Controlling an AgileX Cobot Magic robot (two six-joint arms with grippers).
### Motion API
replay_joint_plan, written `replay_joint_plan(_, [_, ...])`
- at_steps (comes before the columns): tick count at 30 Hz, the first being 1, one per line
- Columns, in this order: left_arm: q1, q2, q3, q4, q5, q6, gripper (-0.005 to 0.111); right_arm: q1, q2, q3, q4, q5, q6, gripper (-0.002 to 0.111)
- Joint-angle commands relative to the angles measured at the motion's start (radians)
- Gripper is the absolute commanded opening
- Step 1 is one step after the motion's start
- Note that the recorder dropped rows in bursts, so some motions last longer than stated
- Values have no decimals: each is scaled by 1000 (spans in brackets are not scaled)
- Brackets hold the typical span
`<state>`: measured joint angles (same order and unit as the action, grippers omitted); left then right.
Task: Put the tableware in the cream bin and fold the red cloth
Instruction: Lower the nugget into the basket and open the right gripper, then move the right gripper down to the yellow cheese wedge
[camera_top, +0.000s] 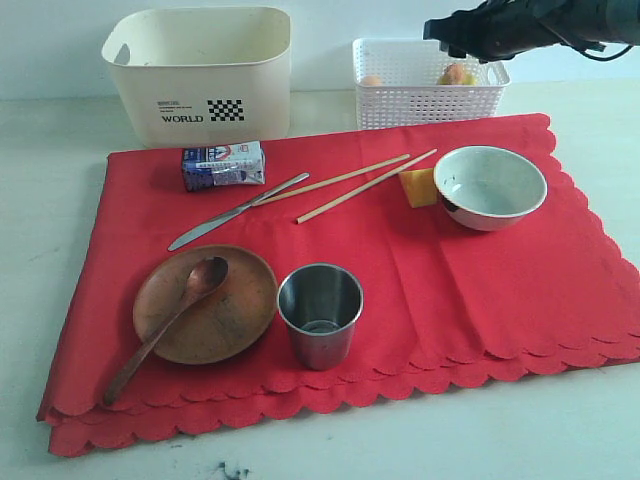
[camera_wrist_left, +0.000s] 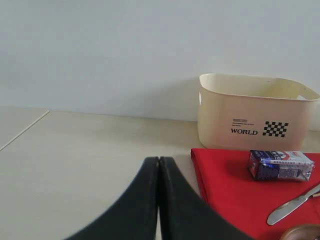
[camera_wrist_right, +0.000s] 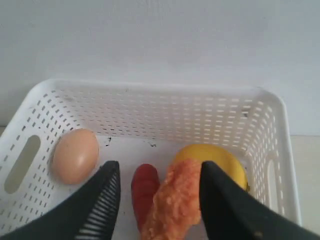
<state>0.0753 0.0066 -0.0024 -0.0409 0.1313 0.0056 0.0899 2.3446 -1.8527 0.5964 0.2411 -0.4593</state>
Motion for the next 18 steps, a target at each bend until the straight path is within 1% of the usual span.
replay_joint_plan(1, [-8, -7, 2, 0, -3, 0, 2, -4, -13, -10, -6, 19, 16, 53])
replay_joint_plan(3, [-8, -7, 2, 0, -3, 0, 2, -4, -22, -10, -6, 33, 16, 57])
replay_joint_plan(6, [-8, -7, 2, 0, -3, 0, 2, -4, -48, -10, -30, 108, 16, 62])
replay_joint_plan(13, [-7, -7, 2, 0, -3, 2, 2, -4, -141, -10, -191, 367, 16, 62])
replay_joint_plan(15, [-7, -7, 2, 0, -3, 2, 2, -4, -169, -10, -197, 428, 16, 59])
replay_joint_plan(18, [-7, -7, 2, 0, -3, 2, 2, -4, -213, -10, -201, 511, 22, 50])
